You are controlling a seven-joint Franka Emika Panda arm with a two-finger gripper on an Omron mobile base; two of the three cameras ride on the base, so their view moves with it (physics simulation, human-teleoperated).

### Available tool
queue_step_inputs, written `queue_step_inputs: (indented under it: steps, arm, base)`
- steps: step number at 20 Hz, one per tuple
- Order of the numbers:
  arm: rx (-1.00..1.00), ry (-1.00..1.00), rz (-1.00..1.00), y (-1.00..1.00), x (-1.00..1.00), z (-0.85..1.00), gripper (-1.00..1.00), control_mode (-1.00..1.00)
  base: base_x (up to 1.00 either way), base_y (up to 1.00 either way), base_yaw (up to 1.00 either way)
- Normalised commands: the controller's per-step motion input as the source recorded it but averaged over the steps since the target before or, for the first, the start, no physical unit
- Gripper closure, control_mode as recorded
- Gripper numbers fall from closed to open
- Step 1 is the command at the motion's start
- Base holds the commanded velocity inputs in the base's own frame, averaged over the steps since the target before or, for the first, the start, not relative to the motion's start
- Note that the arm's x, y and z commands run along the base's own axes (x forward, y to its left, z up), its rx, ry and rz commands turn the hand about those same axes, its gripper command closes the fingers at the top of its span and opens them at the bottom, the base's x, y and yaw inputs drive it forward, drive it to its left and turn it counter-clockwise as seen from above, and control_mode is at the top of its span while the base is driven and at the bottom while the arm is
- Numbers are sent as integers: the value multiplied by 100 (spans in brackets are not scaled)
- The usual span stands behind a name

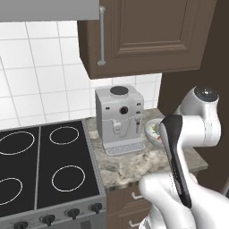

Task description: Take the mango, corn, and mango from the freezer and place them in the bowl on the counter.

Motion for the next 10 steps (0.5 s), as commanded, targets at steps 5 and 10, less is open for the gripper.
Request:
queue_step_inputs:
  steps: [5, 10]
  arm:
    - [0, 0, 0, 7, -64, 73, -100, -100]
    - [0, 0, 0, 3, -63, 43, -100, -100]
  base:
    - [0, 0, 0]
    - [0, 0, 0]
